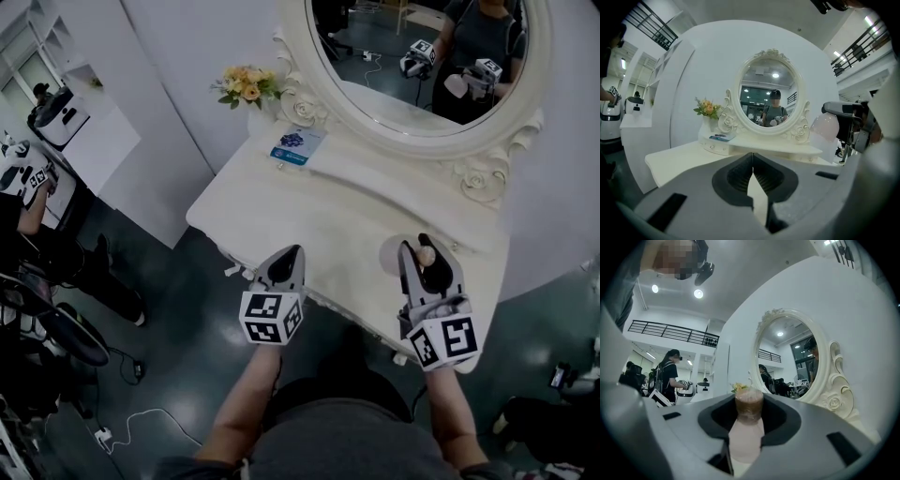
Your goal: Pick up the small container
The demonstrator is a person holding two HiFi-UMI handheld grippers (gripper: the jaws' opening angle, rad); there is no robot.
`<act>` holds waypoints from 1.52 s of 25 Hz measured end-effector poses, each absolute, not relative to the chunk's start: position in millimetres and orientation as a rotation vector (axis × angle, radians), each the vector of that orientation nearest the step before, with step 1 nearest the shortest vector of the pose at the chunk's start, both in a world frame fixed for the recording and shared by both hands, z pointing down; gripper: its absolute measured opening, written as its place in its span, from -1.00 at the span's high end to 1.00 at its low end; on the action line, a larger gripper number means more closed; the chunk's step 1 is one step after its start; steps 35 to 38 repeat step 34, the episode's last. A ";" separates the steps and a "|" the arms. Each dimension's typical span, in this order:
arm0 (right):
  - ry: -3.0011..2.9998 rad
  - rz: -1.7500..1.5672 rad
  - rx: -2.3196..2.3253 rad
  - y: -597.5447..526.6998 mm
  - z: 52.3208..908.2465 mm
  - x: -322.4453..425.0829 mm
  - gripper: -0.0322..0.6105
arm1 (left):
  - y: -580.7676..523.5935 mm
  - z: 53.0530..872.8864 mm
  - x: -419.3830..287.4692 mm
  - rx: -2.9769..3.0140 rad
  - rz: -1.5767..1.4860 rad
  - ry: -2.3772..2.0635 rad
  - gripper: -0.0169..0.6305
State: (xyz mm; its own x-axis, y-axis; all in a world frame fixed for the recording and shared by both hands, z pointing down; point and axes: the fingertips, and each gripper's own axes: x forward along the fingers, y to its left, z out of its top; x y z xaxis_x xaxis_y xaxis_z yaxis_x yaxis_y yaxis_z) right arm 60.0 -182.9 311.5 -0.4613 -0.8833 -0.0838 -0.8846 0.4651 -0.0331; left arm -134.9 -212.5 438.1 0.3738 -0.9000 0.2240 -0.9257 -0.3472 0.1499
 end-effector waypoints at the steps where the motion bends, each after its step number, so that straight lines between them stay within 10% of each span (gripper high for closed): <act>1: 2.610 0.025 -1.578 -181.6 310.5 59.5 0.48 | -211.9 437.7 -135.3 2.387 0.148 -1.623 0.93; 38: 2.628 0.040 -1.543 -182.3 307.3 40.1 0.48 | -209.5 437.2 -150.2 2.373 0.140 -1.640 0.93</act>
